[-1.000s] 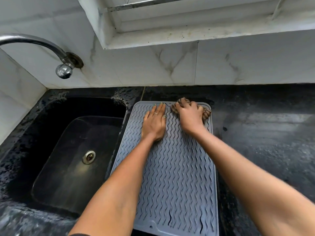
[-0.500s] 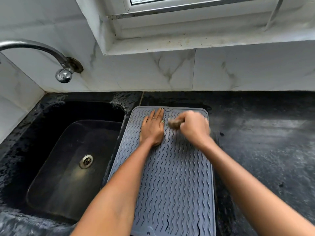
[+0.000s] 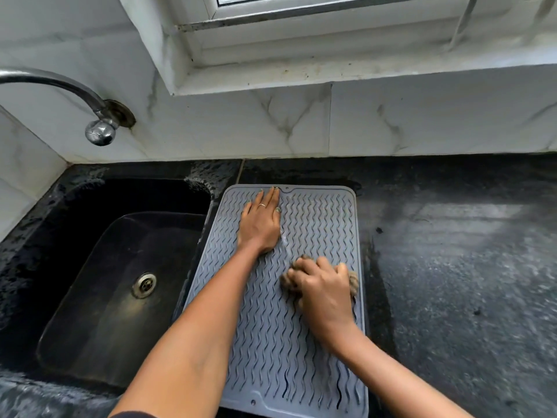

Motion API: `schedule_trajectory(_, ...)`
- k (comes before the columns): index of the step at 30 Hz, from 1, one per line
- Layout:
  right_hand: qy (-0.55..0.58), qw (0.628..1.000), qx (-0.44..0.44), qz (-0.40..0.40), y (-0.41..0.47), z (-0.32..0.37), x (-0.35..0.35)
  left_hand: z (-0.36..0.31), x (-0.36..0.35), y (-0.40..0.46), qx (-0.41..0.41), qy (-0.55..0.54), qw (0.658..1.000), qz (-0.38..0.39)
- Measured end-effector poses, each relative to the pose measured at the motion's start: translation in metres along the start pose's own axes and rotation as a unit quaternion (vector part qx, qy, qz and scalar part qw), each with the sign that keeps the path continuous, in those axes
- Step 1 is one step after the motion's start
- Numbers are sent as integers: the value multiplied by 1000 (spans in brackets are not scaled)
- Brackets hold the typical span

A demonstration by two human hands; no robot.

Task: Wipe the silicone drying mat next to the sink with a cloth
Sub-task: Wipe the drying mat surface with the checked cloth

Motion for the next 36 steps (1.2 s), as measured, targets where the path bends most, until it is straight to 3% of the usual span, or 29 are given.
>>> schedule_trajectory(3,64,994,-33,78,12,-7,3,-1,0,-2,5,-2,1000,19)
schedule_trajectory(6,196,975,-106,-10,54,-29,26,-5,2,-13,-8,-3,999,42)
schedule_trajectory(8,160,982,-103,-4,90,-33,22,-5,1,-33,-30,3,998,53)
schedule_trajectory(11,58,986,-113,107,118,-30,-14,-3,3,-62,-45,-15,998,35)
schedule_trajectory(15,-32,997,-69,-2,89,-9,-32,-1,3,-64,-34,-13,999,12)
schedule_trajectory(19,2,996,-26,-86,34,10,-21,1,2,-62,-36,-16,999,16)
schedule_trajectory(22,34,994,4,-99,-15,18,-11,-1,3,-63,-32,-12,999,19)
schedule_trajectory(27,71,997,14,10,-49,26,-4,-6,5,-65,-24,-6,998,51)
schedule_trajectory(29,174,982,-43,59,-31,12,2,-8,7,-73,-20,-16,998,62)
schedule_trajectory(31,260,960,-99,40,-5,-6,12,-7,7,-91,-15,-33,998,61)
schedule_trajectory(33,198,974,-108,8,30,-18,14,-6,4,-117,-19,-23,999,45)
schedule_trajectory(36,65,985,-127,95,67,-24,-9,-6,2,-135,-18,-12,999,25)
Point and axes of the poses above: each hand's wrist, its own y-axis towards the middle knuckle, its own x-axis out of the back of the hand, z = x × y, the point moved 7 cm from there along y, towards the middle knuckle, and after that the axes turned 8 degrees about -x, right-handed, at the moved point
